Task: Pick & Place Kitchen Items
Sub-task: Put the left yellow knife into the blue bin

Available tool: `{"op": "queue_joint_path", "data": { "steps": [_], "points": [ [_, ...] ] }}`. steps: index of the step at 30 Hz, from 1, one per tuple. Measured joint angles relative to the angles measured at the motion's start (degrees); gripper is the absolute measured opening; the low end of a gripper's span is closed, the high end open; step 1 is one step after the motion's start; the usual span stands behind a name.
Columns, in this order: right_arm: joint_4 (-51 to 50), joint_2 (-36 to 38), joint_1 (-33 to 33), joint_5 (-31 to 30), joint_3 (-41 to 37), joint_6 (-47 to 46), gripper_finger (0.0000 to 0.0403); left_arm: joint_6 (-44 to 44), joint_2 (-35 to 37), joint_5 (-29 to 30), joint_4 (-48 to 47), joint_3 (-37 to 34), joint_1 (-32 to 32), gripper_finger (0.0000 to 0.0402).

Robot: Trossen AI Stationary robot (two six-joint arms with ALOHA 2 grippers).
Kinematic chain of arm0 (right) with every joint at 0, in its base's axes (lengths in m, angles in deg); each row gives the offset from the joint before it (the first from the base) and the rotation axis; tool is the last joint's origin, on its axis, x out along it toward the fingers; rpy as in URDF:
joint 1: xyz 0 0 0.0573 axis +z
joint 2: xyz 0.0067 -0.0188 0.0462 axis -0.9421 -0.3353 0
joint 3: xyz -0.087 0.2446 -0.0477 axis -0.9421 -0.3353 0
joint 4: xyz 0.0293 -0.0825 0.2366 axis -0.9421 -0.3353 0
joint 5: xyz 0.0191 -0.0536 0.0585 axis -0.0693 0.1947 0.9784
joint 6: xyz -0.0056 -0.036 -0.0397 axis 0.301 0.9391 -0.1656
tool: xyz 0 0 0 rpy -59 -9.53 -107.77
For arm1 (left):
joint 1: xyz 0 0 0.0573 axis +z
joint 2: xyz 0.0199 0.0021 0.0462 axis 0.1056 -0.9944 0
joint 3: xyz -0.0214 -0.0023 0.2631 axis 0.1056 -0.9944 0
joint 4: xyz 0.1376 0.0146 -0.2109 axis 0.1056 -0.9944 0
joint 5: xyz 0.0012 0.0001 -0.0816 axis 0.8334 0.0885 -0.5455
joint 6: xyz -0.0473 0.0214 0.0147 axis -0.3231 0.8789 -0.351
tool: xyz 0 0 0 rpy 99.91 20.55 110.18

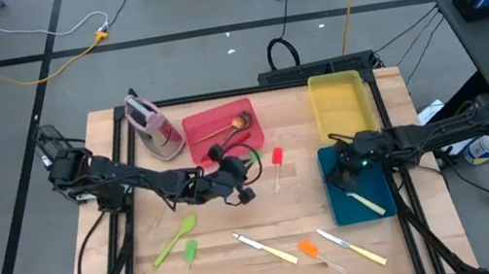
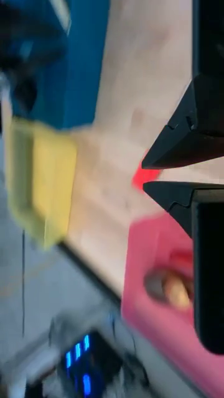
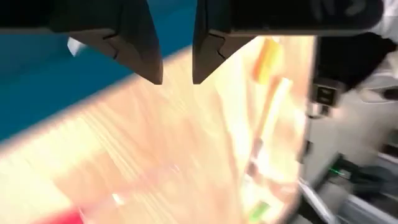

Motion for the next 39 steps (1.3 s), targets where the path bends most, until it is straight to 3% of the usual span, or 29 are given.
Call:
{"op": "queue_joint_path", "data": {
  "steps": [8, 15, 19, 25, 31, 39],
  "points": [
    [10.44, 0.22, 0.01, -0.17, 0.0, 5.54, 0.0073, 4.26, 0.0, -19.66, 0.0, 0.0, 0.3, 0.0047],
    [18.69, 0.18, 0.01, -8.06, 0.0, 15.64, 0.0073, 7.7, -0.02, -26.2, 0.95, 0.0, -1.71, 0.0056],
    [21.76, 0.15, 0.01, -13.12, 0.0, 18.38, 0.0073, 7.47, -0.27, -30.42, 2.77, 0.0, -2.87, 0.0095],
    [26.25, 0.04, -0.02, -16.76, 0.02, 18.85, 0.0073, 6.79, -7.41, -39.59, 14.37, 0.05, -5.0, 0.0176],
    [28.85, -0.66, -0.01, -16.67, 0.05, 19.83, 0.0073, 3.88, -17.52, -42.77, 22.88, 0.0, -7.34, 0.0205],
    [28.39, -1.62, -0.01, -16.45, 0.04, 19.72, 0.0073, 1.42, -26.33, -42.68, 29.08, 0.0, -10.82, 0.0176]
  ]
}}
